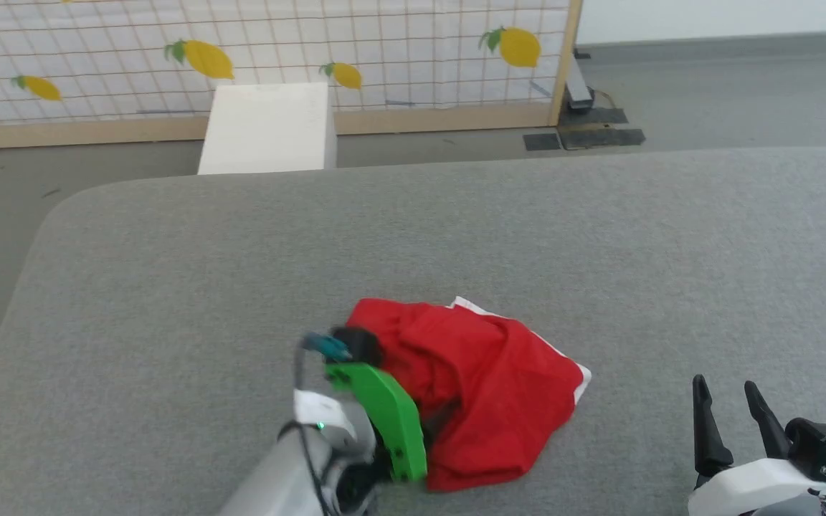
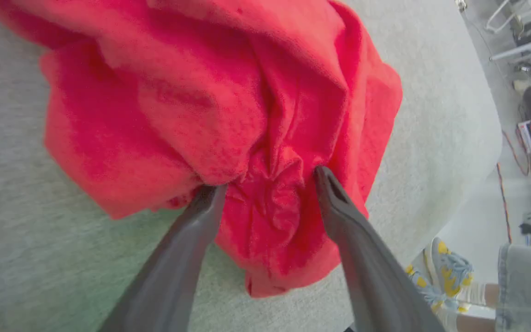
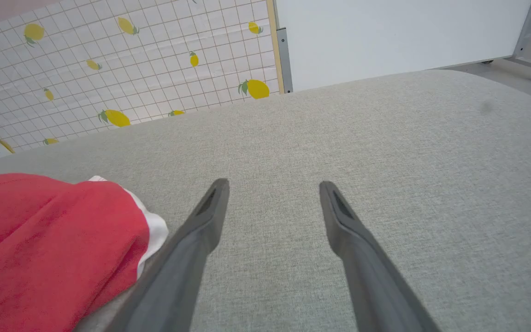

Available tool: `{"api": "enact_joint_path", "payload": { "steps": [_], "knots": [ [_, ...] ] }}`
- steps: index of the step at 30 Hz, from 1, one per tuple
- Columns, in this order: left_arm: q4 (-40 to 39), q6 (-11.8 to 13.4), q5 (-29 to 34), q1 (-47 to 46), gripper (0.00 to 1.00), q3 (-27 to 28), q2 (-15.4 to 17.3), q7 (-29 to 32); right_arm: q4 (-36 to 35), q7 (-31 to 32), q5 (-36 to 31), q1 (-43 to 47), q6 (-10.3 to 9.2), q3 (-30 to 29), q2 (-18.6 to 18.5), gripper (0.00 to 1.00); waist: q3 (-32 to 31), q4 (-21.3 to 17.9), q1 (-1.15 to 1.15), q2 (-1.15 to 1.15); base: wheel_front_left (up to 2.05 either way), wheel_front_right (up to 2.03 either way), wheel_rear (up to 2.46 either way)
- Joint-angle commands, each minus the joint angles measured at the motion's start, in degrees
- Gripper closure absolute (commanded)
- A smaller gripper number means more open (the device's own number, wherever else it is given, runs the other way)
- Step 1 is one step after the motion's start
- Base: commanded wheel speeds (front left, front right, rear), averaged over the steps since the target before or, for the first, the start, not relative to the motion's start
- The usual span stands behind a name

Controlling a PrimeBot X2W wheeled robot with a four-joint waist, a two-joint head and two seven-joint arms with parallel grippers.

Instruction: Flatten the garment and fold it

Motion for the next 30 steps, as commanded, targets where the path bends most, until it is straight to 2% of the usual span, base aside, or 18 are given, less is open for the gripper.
{"api": "enact_joint_path", "payload": {
  "steps": [1,5,8,11,12,15,18,22,30],
  "knots": [
    [-2.1,0.5,-2.3,0.7,0.00,2.0,0.3,-1.2,-0.3,-0.3,0.2,0.3,-0.08,0.0,0.0,0.00,-0.7,1.3,0.00,0.64,0.00,0.00,0.00],
    [-8.4,2.3,-6.0,1.2,0.00,8.0,1.0,-5.4,-0.8,-0.3,0.9,0.0,-0.08,0.4,0.0,0.00,-1.1,2.7,0.00,0.64,0.00,0.00,0.00],
    [-12.7,3.4,-4.4,2.3,0.00,11.6,3.0,-12.6,-0.7,-0.3,0.8,-0.3,-0.08,0.8,0.0,0.00,-1.3,3.6,0.00,0.64,0.00,0.00,0.00],
    [-14.8,5.2,1.5,4.6,0.00,13.2,6.2,-21.8,-0.2,-0.3,1.1,-1.0,-0.08,1.4,0.0,0.00,-1.2,4.1,0.00,0.64,0.00,0.00,0.00],
    [-15.6,6.9,5.9,7.5,0.00,14.1,7.7,-30.1,0.7,-0.2,1.5,-1.7,-0.08,2.0,0.0,0.00,-1.1,4.7,0.00,0.64,0.00,0.00,0.00],
    [-16.3,8.3,10.3,10.6,0.00,14.6,8.7,-35.9,1.0,0.8,1.6,-2.6,-0.08,3.0,0.0,0.00,-0.8,5.2,0.00,0.64,0.00,0.00,0.00],
    [-17.7,9.4,13.0,13.8,0.00,16.4,7.9,-37.2,1.1,3.6,2.8,-3.8,-0.08,4.5,0.0,0.00,-0.3,5.5,0.00,0.64,0.00,0.00,0.00],
    [-20.4,9.7,15.3,17.5,0.00,19.5,5.7,-37.4,1.1,9.9,3.3,-7.0,-0.08,6.8,0.0,0.00,0.3,5.7,0.00,0.64,0.00,0.00,0.00],
    [-23.0,7.6,18.6,20.0,0.00,23.9,2.6,-37.4,5.5,35.8,-2.1,-21.5,-0.08,14.2,0.0,0.00,3.6,7.1,0.00,0.64,0.00,0.00,0.00]
  ]
}}
